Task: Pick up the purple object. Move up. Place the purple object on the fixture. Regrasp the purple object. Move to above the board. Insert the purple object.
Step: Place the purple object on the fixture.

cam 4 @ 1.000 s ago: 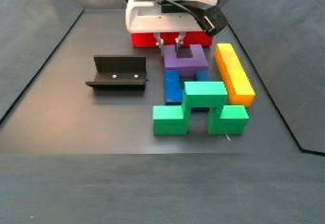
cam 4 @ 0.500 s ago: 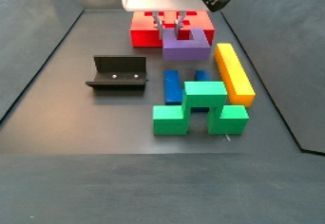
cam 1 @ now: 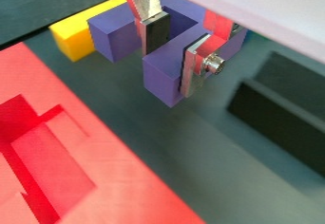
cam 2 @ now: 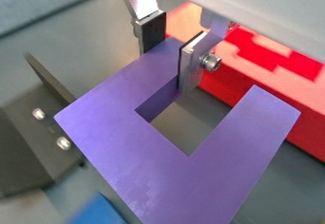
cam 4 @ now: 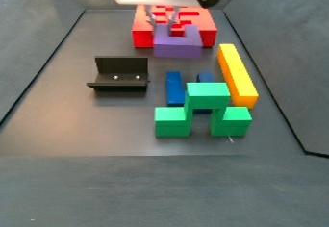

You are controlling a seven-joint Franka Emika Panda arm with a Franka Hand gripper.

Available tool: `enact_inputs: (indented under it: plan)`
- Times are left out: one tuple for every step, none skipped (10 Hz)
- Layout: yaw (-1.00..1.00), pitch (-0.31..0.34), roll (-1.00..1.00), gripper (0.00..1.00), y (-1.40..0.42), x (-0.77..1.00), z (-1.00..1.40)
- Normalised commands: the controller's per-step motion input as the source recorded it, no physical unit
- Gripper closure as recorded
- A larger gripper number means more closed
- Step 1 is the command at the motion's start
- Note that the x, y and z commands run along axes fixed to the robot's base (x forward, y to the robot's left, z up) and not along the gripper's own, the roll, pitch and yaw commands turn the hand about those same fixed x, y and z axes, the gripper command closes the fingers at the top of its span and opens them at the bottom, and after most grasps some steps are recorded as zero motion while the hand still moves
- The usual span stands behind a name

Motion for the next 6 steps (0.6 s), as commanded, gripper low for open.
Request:
enact_inputs:
  plan:
    - [-0.23, 0.0, -0.52, 1.0, 0.27, 0.87, 0.47]
    - [-0.22, 0.0, -0.49, 1.0, 0.25, 0.91, 0.45]
    - [-0.22, 0.006, -0.45, 1.0, 0.23, 0.92, 0.37]
    - [-0.23, 0.026, -0.41, 1.0, 0.19, 0.96, 0.34]
    - [-0.21, 0.037, -0.4, 1.0, 0.19, 0.97, 0.28]
    - [-0.21, 0.0, -0.47, 1.0, 0.19, 0.97, 0.26]
